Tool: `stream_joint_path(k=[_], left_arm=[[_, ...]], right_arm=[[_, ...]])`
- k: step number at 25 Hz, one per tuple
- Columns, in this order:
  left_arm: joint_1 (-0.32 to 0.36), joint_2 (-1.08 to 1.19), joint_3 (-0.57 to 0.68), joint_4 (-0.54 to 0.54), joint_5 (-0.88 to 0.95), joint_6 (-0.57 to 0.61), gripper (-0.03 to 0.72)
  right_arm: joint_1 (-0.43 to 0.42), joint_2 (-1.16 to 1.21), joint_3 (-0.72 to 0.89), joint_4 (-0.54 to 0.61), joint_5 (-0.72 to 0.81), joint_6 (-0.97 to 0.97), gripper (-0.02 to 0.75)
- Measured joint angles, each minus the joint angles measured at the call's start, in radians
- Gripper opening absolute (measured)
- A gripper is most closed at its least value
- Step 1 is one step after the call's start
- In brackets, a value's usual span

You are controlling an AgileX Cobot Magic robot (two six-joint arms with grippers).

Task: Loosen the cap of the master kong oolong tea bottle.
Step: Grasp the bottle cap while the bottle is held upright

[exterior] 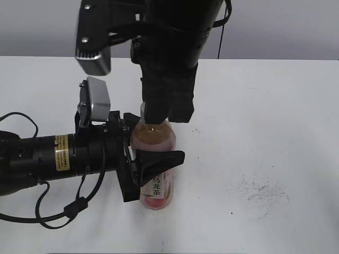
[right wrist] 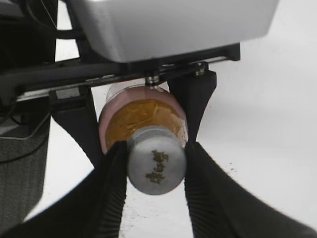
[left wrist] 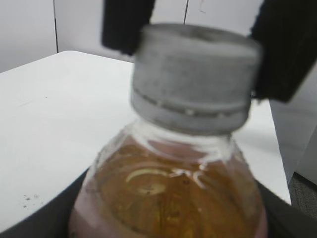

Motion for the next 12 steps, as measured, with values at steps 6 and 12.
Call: stream_joint_path(k=[6,12], left_arm=[[0.0,0.0,0.0,0.002,0.0,0.001,0.445],[0.0,0.0,0.0,0.006,0.0,0.001,0.445]], right_arm=[[0.0,0.0,0.0,0.0,0.0,-0.454,0.269],[0.0,0.0,0.0,0.011,-0.001,-0.909,0.269]])
